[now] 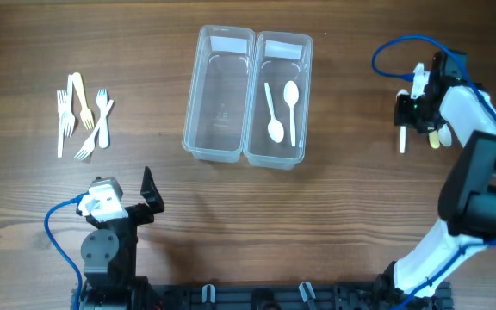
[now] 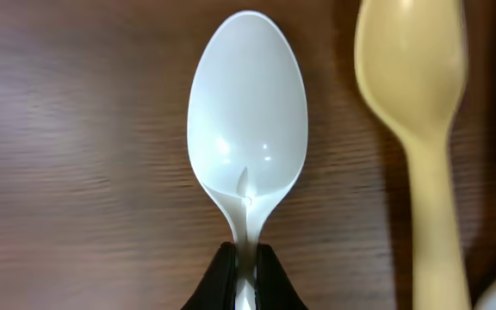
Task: Pack container
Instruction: 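Grasp a third white spoon with the right gripper, then place the white spoon into the right compartment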
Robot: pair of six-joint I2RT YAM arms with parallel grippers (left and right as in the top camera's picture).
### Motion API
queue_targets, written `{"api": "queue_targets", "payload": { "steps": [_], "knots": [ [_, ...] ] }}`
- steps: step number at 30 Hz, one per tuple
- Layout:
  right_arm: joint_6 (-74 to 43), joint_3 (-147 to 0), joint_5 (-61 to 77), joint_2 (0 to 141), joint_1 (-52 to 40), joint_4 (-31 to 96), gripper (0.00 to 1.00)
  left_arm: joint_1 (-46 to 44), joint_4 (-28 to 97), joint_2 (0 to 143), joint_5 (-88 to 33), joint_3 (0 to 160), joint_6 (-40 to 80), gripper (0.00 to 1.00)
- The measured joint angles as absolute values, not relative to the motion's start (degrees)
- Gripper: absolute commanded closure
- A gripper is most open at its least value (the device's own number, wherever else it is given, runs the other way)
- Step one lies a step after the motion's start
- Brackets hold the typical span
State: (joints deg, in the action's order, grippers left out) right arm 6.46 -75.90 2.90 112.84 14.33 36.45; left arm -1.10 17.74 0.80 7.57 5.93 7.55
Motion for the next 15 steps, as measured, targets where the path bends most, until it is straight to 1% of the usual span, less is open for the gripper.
{"api": "queue_targets", "payload": {
  "steps": [3, 6, 8, 15],
  "knots": [
    [5.6, -75.9, 5.5, 104.6, 12.5, 36.8, 0.96, -1.1, 17.7, 0.8, 7.6, 5.9, 7.5, 0.0],
    [3.6, -76.2, 11.3, 93.5, 9.4, 36.9, 0.96, -1.1, 17.7, 0.8, 7.6, 5.9, 7.5, 0.0],
    [1.5, -76.6, 15.2, 89.7, 6.8, 36.7, 0.96, -1.1, 17.7, 0.8, 7.6, 5.9, 7.6, 0.0],
    [-5.0, -76.3, 19.3, 90.0, -3.9, 32.4, 0.96, -1.1, 17.8, 0.8, 7.6, 5.9, 7.5, 0.0]
  ]
}}
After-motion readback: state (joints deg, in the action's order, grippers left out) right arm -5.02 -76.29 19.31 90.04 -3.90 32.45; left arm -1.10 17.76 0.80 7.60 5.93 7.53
